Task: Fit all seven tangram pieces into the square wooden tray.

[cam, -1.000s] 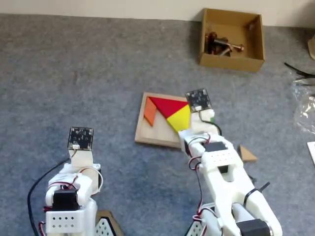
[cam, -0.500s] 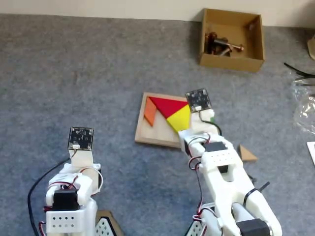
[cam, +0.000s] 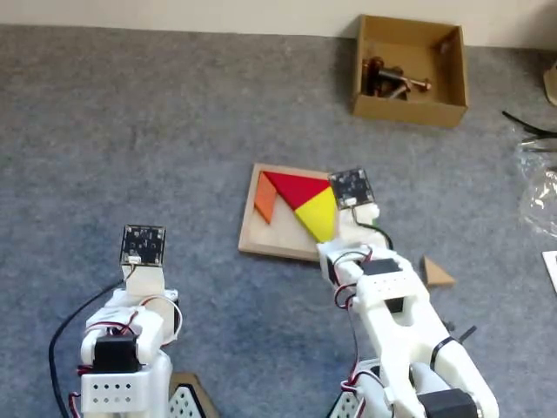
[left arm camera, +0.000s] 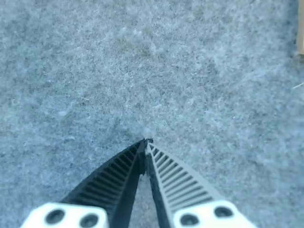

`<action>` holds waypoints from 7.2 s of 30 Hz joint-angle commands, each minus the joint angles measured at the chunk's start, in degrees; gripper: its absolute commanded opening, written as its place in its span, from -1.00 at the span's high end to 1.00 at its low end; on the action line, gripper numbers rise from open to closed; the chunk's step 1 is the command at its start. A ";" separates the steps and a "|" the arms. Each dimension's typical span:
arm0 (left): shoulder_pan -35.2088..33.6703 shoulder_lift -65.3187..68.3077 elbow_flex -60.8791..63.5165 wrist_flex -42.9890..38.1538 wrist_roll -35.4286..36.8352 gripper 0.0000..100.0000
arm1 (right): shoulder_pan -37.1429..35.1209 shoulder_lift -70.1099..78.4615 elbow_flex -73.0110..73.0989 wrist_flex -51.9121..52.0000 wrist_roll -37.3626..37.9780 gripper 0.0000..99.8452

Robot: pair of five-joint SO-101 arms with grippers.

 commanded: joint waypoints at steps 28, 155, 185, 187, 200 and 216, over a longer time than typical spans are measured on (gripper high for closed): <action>-0.75 -0.31 1.27 0.44 -0.26 0.99 | 0.40 -2.15 -0.48 0.31 -0.44 0.99; -0.75 -0.31 1.27 0.44 -0.35 0.99 | 16.22 35.21 -63.43 49.98 -8.44 0.68; -0.75 -0.31 1.27 0.44 -0.35 0.99 | 6.37 42.77 -64.57 39.69 -14.95 0.55; -0.75 -0.31 1.27 0.44 -0.35 0.99 | 6.37 42.77 -64.31 39.69 -14.95 0.55; -0.75 -0.31 1.27 0.44 -0.35 0.99 | 6.64 42.51 -62.64 47.25 -15.38 0.55; -0.75 -0.31 1.27 0.44 -0.35 0.99 | 10.42 42.51 -55.69 48.57 -15.30 0.55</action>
